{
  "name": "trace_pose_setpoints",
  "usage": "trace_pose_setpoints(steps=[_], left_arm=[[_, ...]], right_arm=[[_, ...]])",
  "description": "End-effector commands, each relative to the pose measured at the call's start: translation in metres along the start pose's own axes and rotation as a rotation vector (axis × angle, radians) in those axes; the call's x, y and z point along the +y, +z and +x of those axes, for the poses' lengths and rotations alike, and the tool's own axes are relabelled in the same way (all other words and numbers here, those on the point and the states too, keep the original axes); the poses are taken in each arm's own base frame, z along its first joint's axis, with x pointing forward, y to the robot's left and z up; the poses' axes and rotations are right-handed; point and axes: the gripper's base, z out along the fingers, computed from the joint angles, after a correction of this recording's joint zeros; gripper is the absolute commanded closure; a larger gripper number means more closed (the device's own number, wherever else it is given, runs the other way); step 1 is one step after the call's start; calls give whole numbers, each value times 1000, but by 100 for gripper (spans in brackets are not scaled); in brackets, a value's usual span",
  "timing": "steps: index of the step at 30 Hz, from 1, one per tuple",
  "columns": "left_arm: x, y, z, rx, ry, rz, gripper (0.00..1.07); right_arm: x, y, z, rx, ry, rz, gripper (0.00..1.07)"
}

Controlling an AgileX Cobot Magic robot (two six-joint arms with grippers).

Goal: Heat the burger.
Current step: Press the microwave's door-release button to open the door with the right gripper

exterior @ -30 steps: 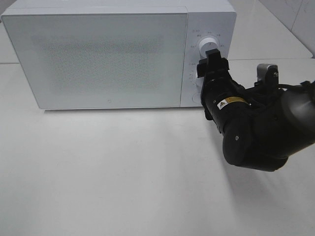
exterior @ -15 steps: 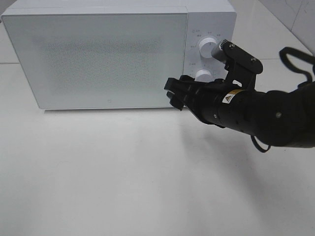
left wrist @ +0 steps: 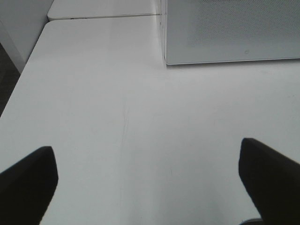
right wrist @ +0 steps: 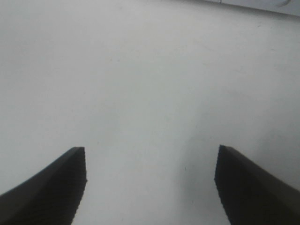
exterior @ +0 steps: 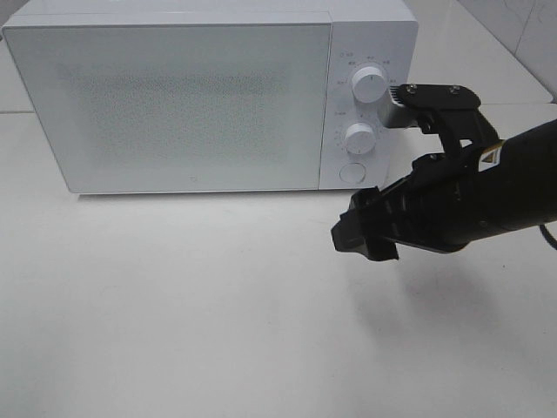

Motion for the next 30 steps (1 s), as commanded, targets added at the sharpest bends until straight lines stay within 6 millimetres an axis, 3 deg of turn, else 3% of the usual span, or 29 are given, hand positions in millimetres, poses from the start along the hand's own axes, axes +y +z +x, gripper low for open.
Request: trace_pose_setpoints(steps=[1,2,4,8,9,11,12,14,21,30], left_arm=[[-1,-3,1,-41,-4,-2,9],[-1,-3,1,-41,-4,-2,9],[-1,-3,1,-41,-4,-2,9],[-1,-3,1,-41,-4,-2,9],[-1,-3,1,-41,-4,-2,9],[-1,-3,1,-41,-4,-2,9],[-1,-3,1,-41,-4,-2,9],[-1,-3,1,-41,-4,-2,9],[-1,-3,1,-41,-4,-2,9],[-1,-3,1,-41,-4,-2,9]], right_arm=[[4,-23,2,65,-75,-8,32],[4,-23,2,65,-75,-8,32],[8,-46,2,86,-115,-16,32],[11,-66,3,93,-135,-30,32],[14,-83,4,79,-143,-41,32],[15,-91,4,62,-149,-47,32],[18,-107,7,40,-157,-57,32],[18,-113,9,34,-158,-59,32],[14,-164,37,-50,-172,-15,32],[-1,-212,71,-239,-43,121,32]])
